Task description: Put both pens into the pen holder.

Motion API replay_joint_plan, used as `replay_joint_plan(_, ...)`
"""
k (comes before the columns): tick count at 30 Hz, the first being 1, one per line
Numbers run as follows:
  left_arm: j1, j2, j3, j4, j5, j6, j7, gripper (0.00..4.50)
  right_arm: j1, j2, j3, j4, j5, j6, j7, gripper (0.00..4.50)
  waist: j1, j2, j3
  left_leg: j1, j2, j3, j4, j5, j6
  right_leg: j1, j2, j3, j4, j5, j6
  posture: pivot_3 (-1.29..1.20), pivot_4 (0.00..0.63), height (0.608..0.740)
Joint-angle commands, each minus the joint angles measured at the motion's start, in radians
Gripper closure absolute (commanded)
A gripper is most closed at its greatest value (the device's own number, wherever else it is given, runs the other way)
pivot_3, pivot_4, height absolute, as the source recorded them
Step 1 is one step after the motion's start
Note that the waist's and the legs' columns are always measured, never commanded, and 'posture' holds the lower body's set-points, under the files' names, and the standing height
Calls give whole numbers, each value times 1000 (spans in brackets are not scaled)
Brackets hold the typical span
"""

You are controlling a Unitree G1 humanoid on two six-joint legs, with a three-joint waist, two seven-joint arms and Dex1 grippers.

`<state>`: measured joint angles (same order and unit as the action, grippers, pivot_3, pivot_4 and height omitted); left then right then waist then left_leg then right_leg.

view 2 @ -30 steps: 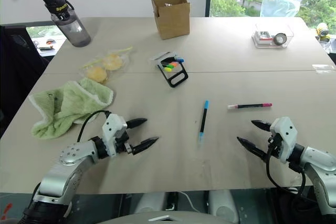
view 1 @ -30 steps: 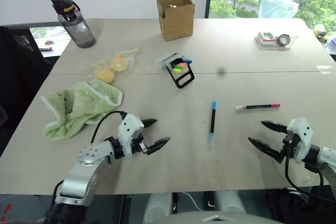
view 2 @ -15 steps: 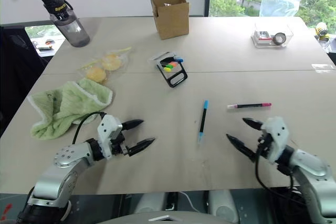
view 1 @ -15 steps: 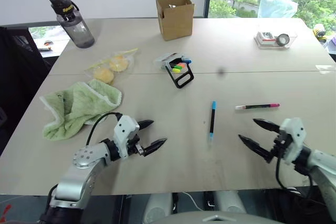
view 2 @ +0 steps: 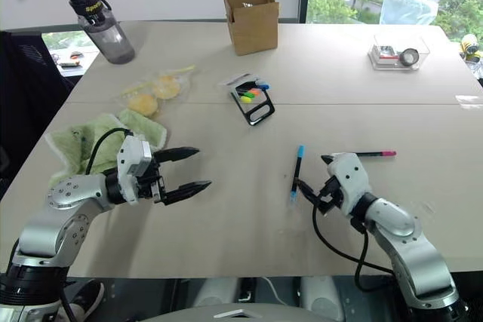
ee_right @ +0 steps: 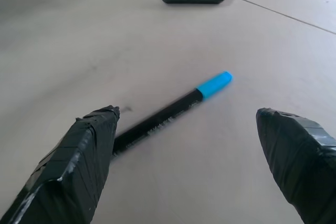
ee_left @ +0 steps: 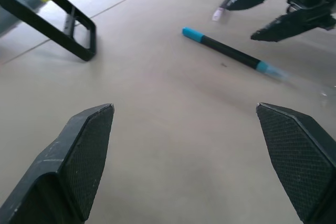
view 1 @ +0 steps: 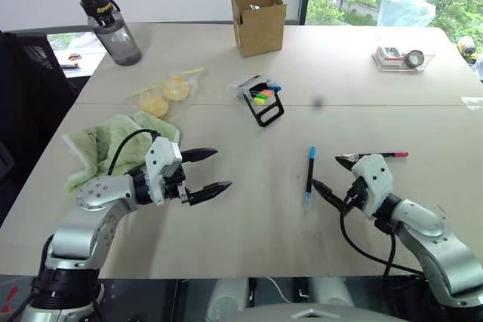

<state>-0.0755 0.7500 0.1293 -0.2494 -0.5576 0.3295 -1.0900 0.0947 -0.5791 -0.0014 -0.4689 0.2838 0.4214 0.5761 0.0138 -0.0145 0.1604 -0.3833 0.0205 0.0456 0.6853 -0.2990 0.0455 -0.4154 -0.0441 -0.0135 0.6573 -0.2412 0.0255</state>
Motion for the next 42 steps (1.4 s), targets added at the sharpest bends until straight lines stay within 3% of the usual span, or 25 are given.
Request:
replay_joint_plan(1,-45,36,11,-48,-61,41,-52,17,-59,-111,-110,128,41,-102,167,49,0,0,1,0,0,0,1,0,1,0,2,0,0,0,0,0,150,736)
replay_joint_plan(5,-102,49,-20,-67,-62,34,-100,17,-272,-232,-89,482,-31,-232,309,49,-12,-1,2,3,1,3,1,0,1,1,7,1,1,0,-1,0,150,736)
replay_joint_plan(11,-122,70,10,-159,-152,112,-112,17,-564,-272,17,928,-108,-306,521,49,-26,-1,3,2,2,2,-1,0,1,0,9,4,1,1,1,0,150,736)
replay_joint_plan(17,-85,118,72,-252,-239,175,-101,17,-715,-308,96,1125,-152,-279,742,49,-26,2,6,0,3,2,-1,2,-3,-3,5,5,0,1,1,0,150,736)
replay_joint_plan(24,-43,137,87,-281,-234,176,-102,17,-794,-289,133,1241,-217,-296,779,49,-25,2,6,2,2,1,0,1,-2,0,4,5,1,1,1,0,150,736)
replay_joint_plan(27,-41,139,81,-266,-215,162,-107,0,-792,-280,132,1231,-217,-276,779,934,-24,2,6,2,1,1,1,2,-3,0,5,5,1,1,1,0,150,736)
replay_joint_plan(34,-78,123,43,-230,-188,141,-121,0,-720,-314,111,1140,-203,-242,798,4339,-24,2,6,2,2,0,1,2,-4,0,5,5,2,1,1,0,150,736)
replay_joint_plan(38,-104,90,32,-193,-200,147,-109,0,-651,-337,89,1040,-164,-196,827,4471,-17,2,6,2,1,0,1,2,-4,1,5,4,2,1,1,0,150,736)
replay_joint_plan(42,-143,-94,66,-99,-284,217,114,0,-546,-323,11,826,-55,-86,790,4471,-12,2,6,2,2,0,1,2,-3,1,3,4,2,1,2,0,150,736)
